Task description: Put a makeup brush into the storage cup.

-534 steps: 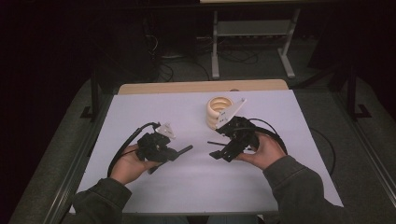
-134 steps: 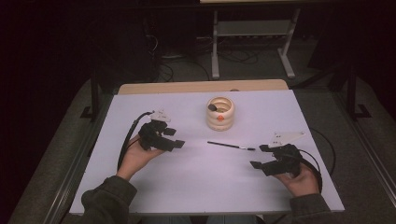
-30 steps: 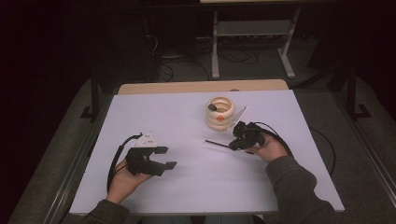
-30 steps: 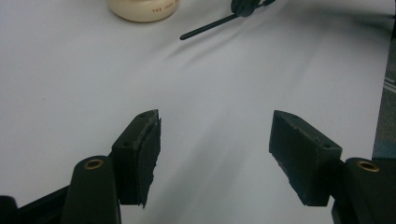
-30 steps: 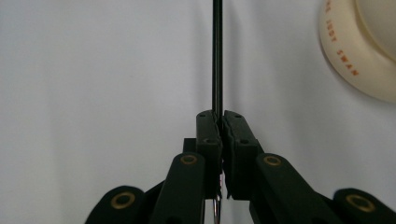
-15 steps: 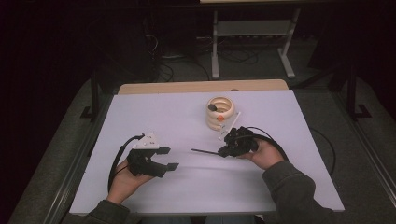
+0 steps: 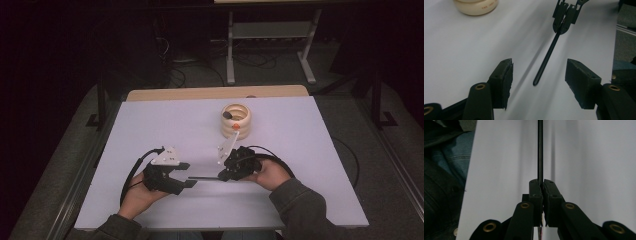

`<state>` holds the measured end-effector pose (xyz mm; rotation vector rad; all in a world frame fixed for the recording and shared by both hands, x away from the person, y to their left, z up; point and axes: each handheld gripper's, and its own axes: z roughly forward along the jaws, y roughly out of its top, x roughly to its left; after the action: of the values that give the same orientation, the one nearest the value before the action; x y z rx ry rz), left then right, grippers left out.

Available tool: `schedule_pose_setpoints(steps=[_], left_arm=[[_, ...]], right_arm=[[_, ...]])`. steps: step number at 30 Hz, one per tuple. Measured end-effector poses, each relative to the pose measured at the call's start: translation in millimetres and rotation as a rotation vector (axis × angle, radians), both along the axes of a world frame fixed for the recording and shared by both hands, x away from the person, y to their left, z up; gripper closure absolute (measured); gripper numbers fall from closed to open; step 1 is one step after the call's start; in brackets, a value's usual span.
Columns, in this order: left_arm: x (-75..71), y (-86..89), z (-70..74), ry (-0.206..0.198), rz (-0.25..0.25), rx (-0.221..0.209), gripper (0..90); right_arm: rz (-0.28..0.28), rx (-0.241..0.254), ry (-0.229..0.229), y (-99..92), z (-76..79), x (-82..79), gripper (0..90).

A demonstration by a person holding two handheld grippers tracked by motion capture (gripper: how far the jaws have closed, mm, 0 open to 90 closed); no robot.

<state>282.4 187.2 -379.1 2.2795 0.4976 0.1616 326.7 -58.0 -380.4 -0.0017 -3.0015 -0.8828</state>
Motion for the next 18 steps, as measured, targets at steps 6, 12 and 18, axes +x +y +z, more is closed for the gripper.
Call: schedule_pose_setpoints(steps=[6,12,18], left_arm=[[-4.1,-9.6,-6.5,0.026,-0.078,0.041,50.2],[-3.1,-15.1,-13.4,0.084,-0.142,0.060,59.3],[-3.2,-17.0,-19.8,0.104,-0.167,0.085,67.2]], right_arm=[[0.057,0.000,0.029,7.8,-6.3,-7.8,84.8],[0.085,0.008,0.038,10.7,-8.8,-11.1,84.7],[0.098,0.017,0.047,12.9,-11.7,-12.9,84.7]])
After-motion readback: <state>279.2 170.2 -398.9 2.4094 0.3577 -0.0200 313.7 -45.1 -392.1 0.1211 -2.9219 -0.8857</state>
